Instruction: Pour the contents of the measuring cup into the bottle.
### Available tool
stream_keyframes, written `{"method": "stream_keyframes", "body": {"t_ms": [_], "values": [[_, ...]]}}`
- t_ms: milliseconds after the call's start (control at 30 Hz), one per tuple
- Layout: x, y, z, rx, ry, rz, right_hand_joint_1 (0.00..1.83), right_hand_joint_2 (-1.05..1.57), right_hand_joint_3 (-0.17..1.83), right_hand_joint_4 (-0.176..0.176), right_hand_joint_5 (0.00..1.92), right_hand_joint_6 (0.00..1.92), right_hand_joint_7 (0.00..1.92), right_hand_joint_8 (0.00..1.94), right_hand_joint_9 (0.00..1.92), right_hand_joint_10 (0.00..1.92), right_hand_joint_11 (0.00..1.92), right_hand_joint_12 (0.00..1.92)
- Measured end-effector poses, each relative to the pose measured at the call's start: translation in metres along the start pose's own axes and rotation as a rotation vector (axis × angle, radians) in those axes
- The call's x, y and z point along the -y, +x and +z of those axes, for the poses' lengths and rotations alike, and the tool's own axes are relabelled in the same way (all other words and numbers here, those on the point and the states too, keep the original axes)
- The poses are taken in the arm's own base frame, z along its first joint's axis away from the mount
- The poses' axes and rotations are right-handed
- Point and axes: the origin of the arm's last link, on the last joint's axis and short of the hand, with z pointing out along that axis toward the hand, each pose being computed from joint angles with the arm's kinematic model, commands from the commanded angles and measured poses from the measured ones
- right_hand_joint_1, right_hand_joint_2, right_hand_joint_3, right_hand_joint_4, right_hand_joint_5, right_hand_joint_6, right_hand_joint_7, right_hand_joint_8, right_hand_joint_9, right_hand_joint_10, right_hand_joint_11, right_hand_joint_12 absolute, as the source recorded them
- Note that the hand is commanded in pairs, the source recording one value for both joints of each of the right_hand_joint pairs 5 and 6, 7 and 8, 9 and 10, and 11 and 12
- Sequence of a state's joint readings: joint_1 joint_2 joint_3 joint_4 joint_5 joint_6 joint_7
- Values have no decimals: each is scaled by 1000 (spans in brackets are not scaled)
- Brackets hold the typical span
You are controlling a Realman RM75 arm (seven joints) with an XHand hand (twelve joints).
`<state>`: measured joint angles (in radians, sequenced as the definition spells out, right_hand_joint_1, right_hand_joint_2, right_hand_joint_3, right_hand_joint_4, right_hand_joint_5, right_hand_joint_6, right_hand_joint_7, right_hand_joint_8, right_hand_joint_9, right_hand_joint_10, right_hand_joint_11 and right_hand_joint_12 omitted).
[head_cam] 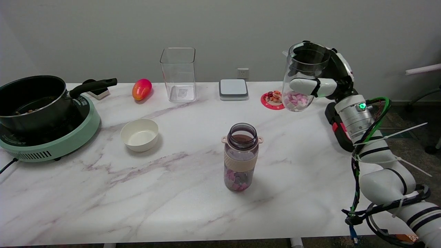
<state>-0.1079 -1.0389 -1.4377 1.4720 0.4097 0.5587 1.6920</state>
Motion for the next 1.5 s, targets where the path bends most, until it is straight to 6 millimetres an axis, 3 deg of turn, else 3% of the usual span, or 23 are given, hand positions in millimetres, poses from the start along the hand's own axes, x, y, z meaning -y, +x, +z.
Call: {"method": "stream_keyframes", "body": {"t_ms": [867,1500], "values": [[35,-47,13,195,-3,-325,1266,1397,281,0,1645,1645,1502,1502,1397,1397,1260,1260],[53,-52,9,244,127,-330,1192,1522,243,0,1708,1708,1540,1540,1432,1432,1291,1291]]}}
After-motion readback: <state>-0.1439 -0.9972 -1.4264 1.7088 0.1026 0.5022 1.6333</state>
